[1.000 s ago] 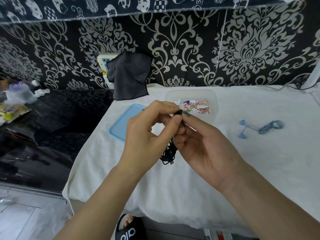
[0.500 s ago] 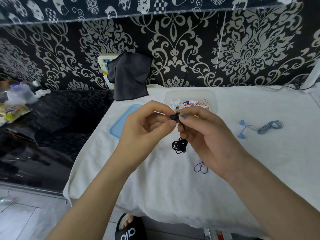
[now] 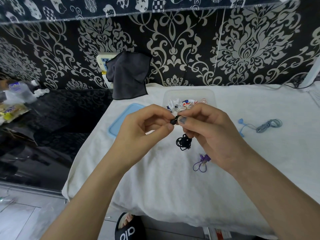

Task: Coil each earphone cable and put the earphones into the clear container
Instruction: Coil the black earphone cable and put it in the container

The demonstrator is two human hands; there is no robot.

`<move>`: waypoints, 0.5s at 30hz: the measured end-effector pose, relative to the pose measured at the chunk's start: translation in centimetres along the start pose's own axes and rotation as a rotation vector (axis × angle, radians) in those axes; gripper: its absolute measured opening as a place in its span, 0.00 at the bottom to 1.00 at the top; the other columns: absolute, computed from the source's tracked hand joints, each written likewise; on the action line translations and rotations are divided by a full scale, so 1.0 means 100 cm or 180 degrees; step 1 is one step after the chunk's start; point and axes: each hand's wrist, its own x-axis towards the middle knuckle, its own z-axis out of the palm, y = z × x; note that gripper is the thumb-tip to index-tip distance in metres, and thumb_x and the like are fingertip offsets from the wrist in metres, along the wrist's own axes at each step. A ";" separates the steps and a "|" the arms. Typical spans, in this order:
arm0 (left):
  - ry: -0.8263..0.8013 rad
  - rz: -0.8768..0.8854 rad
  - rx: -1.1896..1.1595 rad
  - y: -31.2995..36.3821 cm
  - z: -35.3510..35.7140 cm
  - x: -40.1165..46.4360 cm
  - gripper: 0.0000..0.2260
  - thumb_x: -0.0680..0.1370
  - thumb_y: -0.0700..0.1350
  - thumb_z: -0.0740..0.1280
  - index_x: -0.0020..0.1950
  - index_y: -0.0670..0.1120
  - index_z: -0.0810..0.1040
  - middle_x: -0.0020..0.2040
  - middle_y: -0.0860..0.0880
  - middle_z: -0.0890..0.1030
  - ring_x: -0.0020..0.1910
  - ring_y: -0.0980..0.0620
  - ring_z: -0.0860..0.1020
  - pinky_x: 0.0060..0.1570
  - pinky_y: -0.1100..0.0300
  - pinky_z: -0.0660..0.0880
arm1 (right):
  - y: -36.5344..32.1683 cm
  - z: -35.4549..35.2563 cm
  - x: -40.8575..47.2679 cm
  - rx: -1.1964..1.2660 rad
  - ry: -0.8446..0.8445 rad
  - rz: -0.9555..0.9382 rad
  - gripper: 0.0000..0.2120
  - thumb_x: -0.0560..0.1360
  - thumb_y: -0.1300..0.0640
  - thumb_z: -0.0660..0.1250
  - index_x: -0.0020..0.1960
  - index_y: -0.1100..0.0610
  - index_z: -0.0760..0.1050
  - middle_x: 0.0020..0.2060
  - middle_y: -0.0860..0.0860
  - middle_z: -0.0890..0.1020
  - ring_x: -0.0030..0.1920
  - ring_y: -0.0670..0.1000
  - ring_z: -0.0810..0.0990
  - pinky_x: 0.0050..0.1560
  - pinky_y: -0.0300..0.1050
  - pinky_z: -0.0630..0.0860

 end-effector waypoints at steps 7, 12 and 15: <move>-0.0122 -0.0073 -0.0364 0.003 -0.003 -0.001 0.06 0.73 0.36 0.73 0.48 0.43 0.82 0.42 0.51 0.84 0.44 0.52 0.83 0.50 0.59 0.79 | -0.003 -0.001 0.001 0.0321 -0.0308 0.0084 0.03 0.69 0.64 0.72 0.41 0.58 0.83 0.34 0.52 0.81 0.33 0.47 0.74 0.36 0.38 0.71; -0.0310 -0.0213 -0.0667 0.001 -0.007 0.001 0.06 0.72 0.35 0.72 0.47 0.40 0.80 0.39 0.49 0.84 0.41 0.53 0.82 0.48 0.61 0.78 | -0.007 -0.001 0.000 0.0385 -0.0513 0.0225 0.02 0.67 0.63 0.72 0.39 0.58 0.83 0.32 0.52 0.81 0.33 0.47 0.73 0.36 0.37 0.71; -0.0373 -0.0278 -0.0811 0.000 -0.009 0.002 0.07 0.73 0.33 0.73 0.46 0.44 0.82 0.41 0.48 0.84 0.43 0.50 0.82 0.49 0.61 0.77 | -0.007 0.001 0.000 0.0523 -0.0546 0.0303 0.03 0.68 0.63 0.71 0.38 0.58 0.83 0.33 0.53 0.81 0.34 0.49 0.72 0.36 0.37 0.71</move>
